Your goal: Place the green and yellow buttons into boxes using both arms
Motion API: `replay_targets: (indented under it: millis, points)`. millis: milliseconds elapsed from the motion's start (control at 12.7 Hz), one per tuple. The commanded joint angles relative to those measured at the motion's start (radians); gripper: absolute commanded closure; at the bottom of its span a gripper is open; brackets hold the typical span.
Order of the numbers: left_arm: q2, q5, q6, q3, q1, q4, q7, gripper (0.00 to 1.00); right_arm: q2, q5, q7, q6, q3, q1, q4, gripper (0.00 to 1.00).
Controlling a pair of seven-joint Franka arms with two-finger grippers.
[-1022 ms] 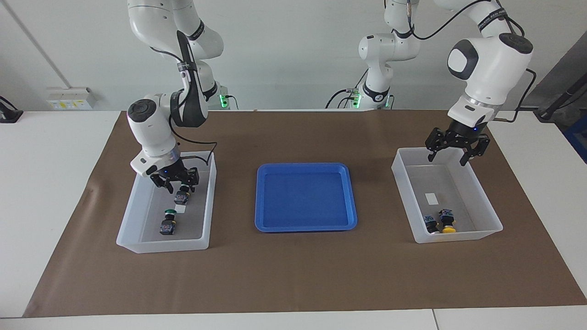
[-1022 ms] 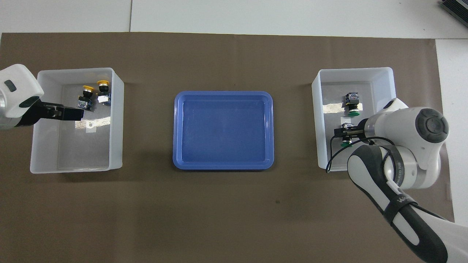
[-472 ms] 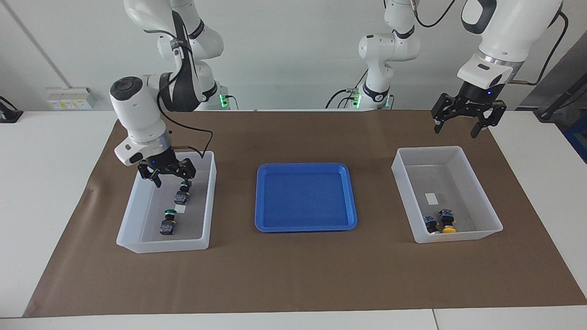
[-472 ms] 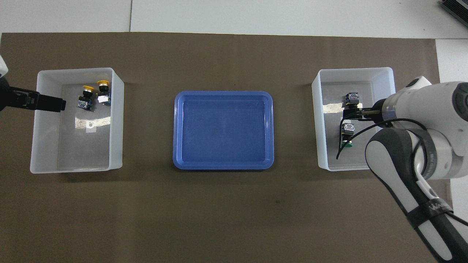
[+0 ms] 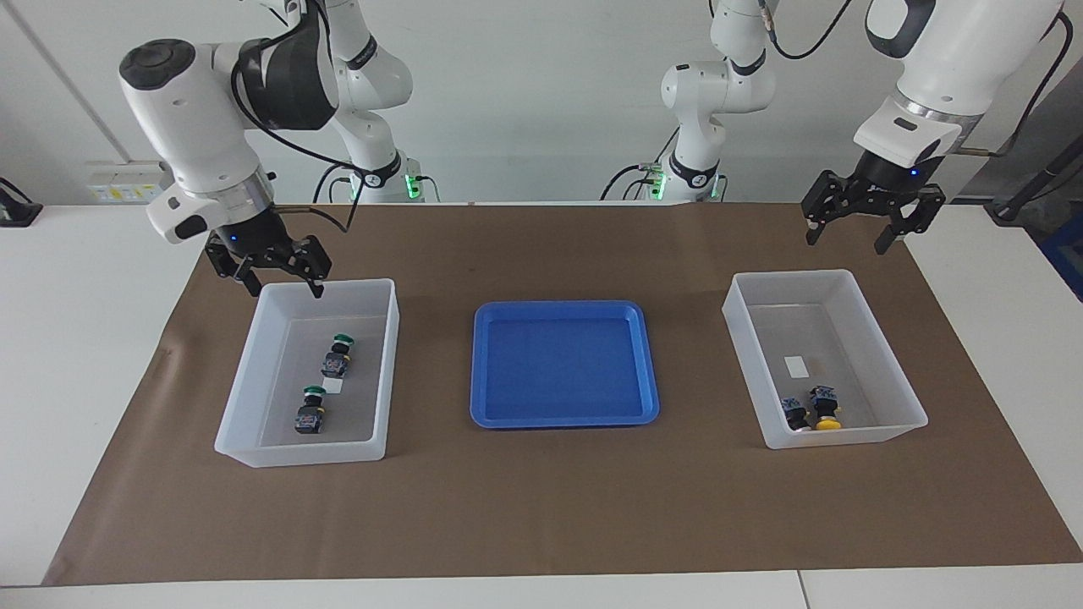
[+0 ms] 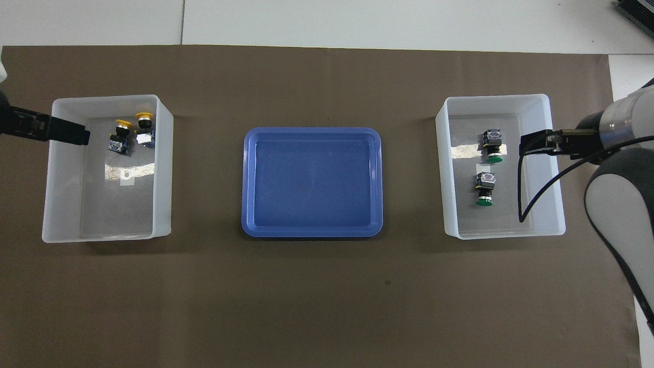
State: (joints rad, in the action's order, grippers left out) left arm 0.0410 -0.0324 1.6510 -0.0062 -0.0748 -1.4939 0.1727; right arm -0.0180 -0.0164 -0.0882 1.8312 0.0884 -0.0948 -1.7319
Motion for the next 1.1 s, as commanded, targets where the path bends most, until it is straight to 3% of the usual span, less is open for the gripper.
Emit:
replay_targets:
  millis: [0, 236, 550, 1022]
  points:
    - [-0.022, 0.023, -0.034, 0.005, -0.025, -0.008, -0.041, 0.00, -0.005, 0.026, -0.001, -0.130, -0.007, 0.024, 0.110, 0.00]
    - [-0.044, 0.022, -0.036, 0.008, -0.013, -0.032, -0.042, 0.00, -0.002, 0.096, 0.036, -0.254, -0.010, 0.035, 0.201, 0.00]
    - [-0.044, 0.020, -0.048, 0.009, -0.013, -0.032, -0.039, 0.00, 0.013, 0.024, -0.007, -0.248, -0.013, 0.032, 0.173, 0.00]
    - [-0.047, 0.020, -0.039, 0.012, -0.011, -0.034, -0.032, 0.00, 0.042, 0.018, -0.012, -0.254, -0.015, 0.027, 0.123, 0.00]
